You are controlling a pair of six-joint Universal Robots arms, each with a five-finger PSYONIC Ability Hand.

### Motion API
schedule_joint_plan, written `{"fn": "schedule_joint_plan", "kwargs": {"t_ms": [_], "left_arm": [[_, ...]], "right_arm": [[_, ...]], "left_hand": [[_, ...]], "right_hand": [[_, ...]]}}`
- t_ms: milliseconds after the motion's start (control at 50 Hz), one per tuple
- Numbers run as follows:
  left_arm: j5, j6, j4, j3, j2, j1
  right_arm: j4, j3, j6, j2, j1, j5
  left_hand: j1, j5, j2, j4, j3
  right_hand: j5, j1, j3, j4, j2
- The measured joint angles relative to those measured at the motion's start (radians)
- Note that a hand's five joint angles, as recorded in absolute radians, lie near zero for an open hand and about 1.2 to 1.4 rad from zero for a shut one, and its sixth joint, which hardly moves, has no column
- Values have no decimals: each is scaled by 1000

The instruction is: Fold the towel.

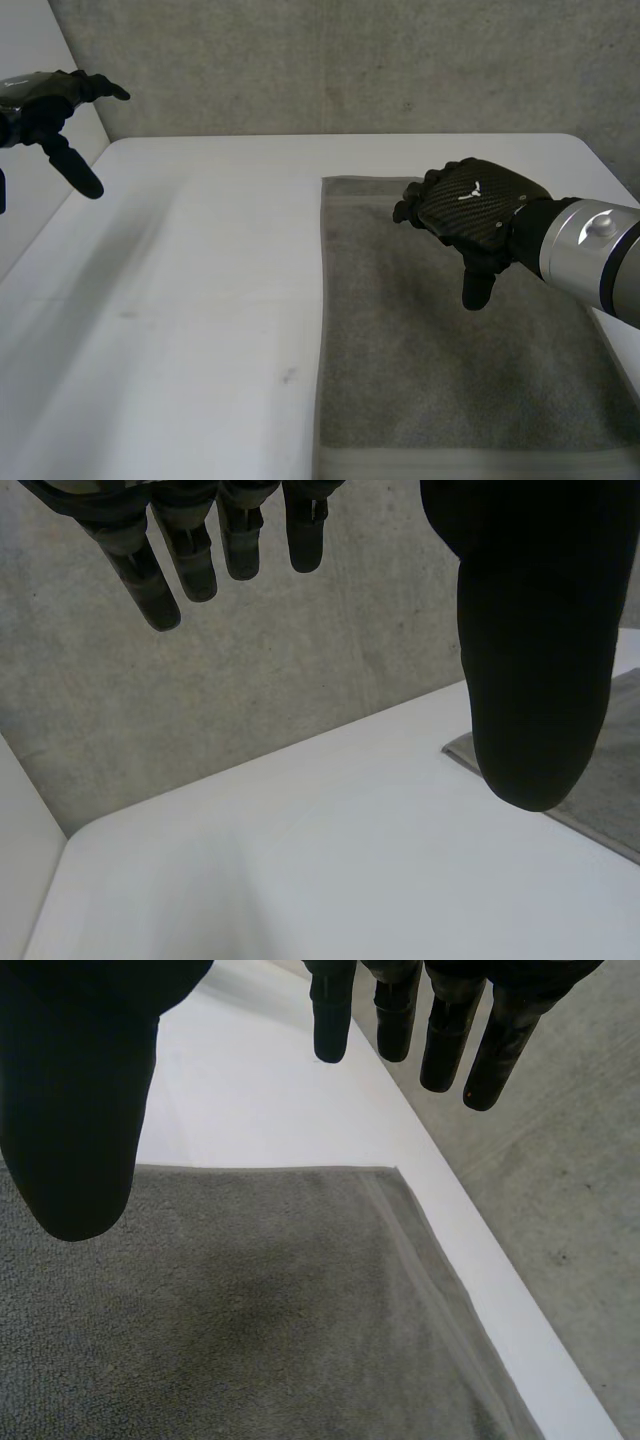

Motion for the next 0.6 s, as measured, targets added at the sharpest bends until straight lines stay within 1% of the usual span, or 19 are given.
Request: {"fn": "schedule_joint_plan", "kwargs": {"t_ms": [200, 260, 340, 440, 460, 500, 600], "left_arm": [[-6, 0, -2, -18, 5, -15], [-9, 0, 1, -39, 10, -34], [-13, 0, 5, -57, 11, -62], [-28, -6, 23, -87, 5, -126], [-36, -8, 37, -98, 1, -148], [-46, -10, 54, -110, -3, -169], [-109, -14, 148, -161, -31, -262]], "right_arm": [[3, 19, 2, 84, 16, -15], [-11, 54, 6, 150, 48, -26], [-48, 99, 7, 191, 79, -49], [-163, 208, 5, 227, 117, -138], [-193, 237, 4, 231, 124, -166], [-215, 260, 3, 233, 131, -189], [-278, 342, -4, 244, 162, -261]], "left_hand": [[0, 0, 0, 0, 0], [0, 0, 0, 0, 0], [0, 0, 0, 0, 0], [0, 0, 0, 0, 0], [0, 0, 0, 0, 0], [0, 0, 0, 0, 0], [0, 0, 0, 0, 0]], "right_hand": [[0, 0, 0, 0, 0], [0, 0, 0, 0, 0], [0, 0, 0, 0, 0], [0, 0, 0, 0, 0], [0, 0, 0, 0, 0], [0, 0, 2, 0, 0], [36, 4, 38, 14, 3]]}}
